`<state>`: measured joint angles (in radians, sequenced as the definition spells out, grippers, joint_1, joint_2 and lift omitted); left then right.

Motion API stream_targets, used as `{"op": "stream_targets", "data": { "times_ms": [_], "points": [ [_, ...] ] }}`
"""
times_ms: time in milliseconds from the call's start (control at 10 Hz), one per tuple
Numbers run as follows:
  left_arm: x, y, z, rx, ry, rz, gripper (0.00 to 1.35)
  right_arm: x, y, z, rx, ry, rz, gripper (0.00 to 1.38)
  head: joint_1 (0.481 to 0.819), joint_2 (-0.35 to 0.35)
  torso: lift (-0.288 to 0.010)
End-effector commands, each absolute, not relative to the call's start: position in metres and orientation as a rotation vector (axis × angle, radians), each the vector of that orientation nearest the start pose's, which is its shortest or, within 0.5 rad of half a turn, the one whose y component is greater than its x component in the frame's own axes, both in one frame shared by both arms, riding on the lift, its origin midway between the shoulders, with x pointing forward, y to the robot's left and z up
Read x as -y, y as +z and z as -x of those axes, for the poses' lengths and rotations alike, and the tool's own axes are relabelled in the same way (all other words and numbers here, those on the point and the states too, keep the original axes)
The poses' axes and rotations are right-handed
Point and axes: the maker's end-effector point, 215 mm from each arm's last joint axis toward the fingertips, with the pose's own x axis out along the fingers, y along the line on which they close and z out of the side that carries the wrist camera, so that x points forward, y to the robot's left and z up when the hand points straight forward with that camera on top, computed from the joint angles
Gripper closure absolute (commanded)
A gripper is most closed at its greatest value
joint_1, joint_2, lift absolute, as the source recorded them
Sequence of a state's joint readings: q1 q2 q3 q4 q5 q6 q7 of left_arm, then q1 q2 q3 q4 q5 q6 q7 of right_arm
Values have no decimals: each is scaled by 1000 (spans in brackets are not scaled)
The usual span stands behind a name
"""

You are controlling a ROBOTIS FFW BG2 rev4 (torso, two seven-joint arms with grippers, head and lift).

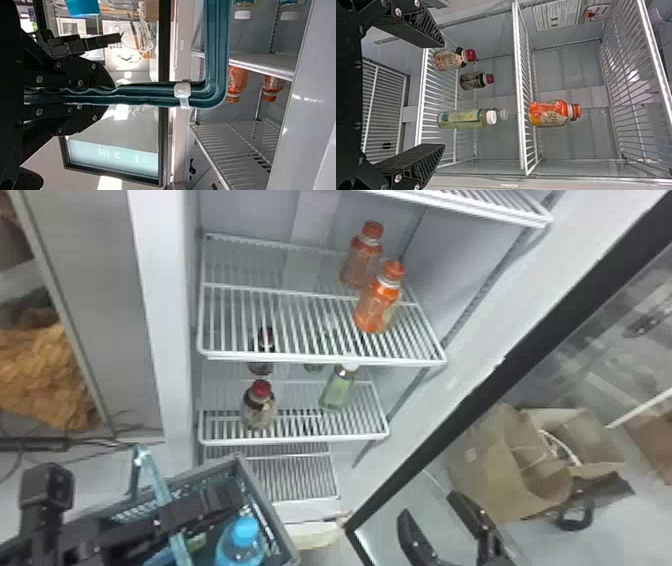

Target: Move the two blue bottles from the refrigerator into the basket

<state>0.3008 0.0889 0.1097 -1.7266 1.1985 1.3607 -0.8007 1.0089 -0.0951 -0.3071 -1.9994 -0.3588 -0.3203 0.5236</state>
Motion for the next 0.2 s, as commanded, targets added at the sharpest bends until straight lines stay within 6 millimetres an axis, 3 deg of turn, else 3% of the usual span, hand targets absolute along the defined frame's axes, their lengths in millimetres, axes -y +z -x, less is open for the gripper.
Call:
{"op": "stream_targets", "data": {
  "times_ms": [0,100],
  "points": [
    [-14,-351,-274,-832,-1205,1536,1202,306,-407,-246,-188,249,-79,156,695,-350,-10],
    [-14,-351,-274,-832,-1205,1536,1202,305,-408,-245,-191,251,-81,156,695,-350,-10]
  ]
}}
